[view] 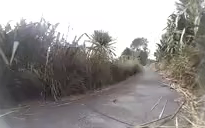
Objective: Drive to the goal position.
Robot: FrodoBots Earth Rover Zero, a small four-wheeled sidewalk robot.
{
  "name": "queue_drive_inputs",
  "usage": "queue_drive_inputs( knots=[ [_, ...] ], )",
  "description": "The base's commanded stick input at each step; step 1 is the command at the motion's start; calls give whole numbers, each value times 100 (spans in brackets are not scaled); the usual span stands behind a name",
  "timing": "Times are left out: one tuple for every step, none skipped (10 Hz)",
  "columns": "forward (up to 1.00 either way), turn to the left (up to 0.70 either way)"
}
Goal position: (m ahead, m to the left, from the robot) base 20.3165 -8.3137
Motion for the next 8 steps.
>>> queue_drive_inputs(
  knots=[
    [70,-15],
    [70,0],
    [70,-34],
    [70,-34],
    [70,-34],
    [70,-35],
    [70,-35],
    [70,-32]
  ],
)
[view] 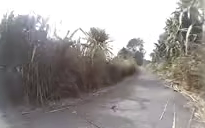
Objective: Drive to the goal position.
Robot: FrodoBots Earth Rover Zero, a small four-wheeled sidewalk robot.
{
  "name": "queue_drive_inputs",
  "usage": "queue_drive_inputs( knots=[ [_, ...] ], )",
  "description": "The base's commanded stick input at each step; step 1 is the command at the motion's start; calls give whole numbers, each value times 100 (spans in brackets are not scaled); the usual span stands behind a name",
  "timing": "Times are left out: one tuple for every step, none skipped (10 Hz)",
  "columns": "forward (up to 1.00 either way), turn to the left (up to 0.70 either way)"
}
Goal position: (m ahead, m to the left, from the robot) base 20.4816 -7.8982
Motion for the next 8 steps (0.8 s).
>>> queue_drive_inputs(
  knots=[
    [70,-24],
    [70,-35],
    [70,-35],
    [70,-35],
    [70,-35],
    [70,-35],
    [70,-35],
    [70,-35]
  ],
)
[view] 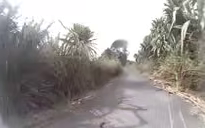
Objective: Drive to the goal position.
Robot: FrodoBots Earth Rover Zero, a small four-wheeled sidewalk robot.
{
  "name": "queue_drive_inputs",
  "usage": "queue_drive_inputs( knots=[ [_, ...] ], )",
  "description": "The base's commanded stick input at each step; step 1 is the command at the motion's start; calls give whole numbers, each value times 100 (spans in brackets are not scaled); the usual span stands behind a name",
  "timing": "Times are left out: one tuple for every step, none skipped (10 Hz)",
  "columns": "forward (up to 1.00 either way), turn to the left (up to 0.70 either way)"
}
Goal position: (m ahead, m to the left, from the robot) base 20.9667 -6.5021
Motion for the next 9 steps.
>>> queue_drive_inputs(
  knots=[
    [70,-35],
    [29,-15],
    [0,0],
    [0,0],
    [0,0],
    [0,0],
    [70,-9],
    [70,-31],
    [70,-35]
  ],
)
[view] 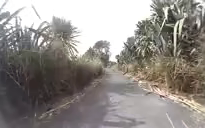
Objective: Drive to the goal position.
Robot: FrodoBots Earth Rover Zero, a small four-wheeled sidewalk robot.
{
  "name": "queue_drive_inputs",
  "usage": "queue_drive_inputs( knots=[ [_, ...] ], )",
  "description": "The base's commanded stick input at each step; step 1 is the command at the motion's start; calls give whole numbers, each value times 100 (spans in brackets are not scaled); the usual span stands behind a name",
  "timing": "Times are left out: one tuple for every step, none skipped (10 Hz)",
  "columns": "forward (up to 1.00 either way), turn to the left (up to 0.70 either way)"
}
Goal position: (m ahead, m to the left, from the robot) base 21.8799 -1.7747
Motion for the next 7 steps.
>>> queue_drive_inputs(
  knots=[
    [70,-35],
    [70,-35],
    [70,-26],
    [70,0],
    [70,0],
    [70,0],
    [70,0]
  ],
)
